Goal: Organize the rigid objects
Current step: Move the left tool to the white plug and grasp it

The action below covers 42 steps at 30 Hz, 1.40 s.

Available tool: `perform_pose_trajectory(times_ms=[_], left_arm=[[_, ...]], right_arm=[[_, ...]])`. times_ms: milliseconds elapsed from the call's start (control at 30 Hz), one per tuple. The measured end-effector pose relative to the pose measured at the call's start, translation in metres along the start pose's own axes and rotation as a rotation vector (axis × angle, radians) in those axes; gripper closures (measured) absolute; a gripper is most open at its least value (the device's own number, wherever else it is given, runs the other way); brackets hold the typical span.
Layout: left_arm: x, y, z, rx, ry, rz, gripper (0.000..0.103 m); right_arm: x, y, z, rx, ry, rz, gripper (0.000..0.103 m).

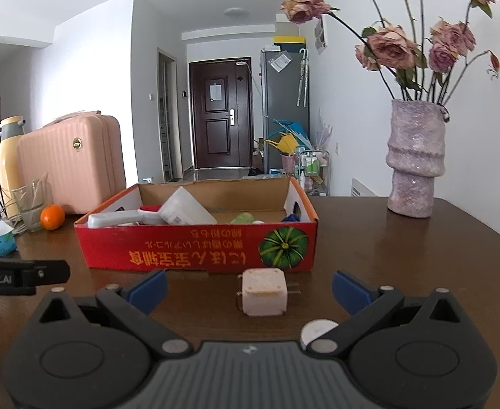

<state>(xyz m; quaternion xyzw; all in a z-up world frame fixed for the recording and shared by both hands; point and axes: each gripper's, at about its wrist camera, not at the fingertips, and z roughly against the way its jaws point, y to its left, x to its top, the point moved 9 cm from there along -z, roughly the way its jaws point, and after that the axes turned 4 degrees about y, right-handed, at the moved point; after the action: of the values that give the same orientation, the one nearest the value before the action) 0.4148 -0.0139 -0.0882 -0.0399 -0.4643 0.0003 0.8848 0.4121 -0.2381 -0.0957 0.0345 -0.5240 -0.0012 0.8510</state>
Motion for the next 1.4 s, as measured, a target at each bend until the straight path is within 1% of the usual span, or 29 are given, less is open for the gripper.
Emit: perform_pose_trajectory(times_ms=[167,367,733,933,1200,1400], left_arm=[[-0.007,-0.006,0.005,-0.007,0.011,-0.011,0.000],[0.000,-0.024,0.004,-0.032,0.019,-0.015,0.000],[0.012,-0.090,-0.015,-0.069,0.036,-0.080,0.000],[0.010,-0.122,-0.034,-0.068,0.071,-0.107,0.000],[0.007,-0.160,-0.067,-0.045,0.117,-0.116,0.000],[0.006,-0.182,-0.088,-0.005,0.124,-0.108,0.000]], right_arm=[[-0.004,-0.008,0.009,-0.005,0.002,-0.016,0.000],[-0.002,-0.031,0.014,-0.015,-0.011,-0.061,0.000],[-0.004,-0.090,0.014,-0.070,-0.006,-0.112,0.000],[-0.007,-0.119,0.005,-0.099,0.018,-0.140,0.000],[-0.012,-0.157,-0.003,-0.145,0.040,-0.168,0.000],[-0.014,-0.183,-0.010,-0.162,0.058,-0.192,0.000]])
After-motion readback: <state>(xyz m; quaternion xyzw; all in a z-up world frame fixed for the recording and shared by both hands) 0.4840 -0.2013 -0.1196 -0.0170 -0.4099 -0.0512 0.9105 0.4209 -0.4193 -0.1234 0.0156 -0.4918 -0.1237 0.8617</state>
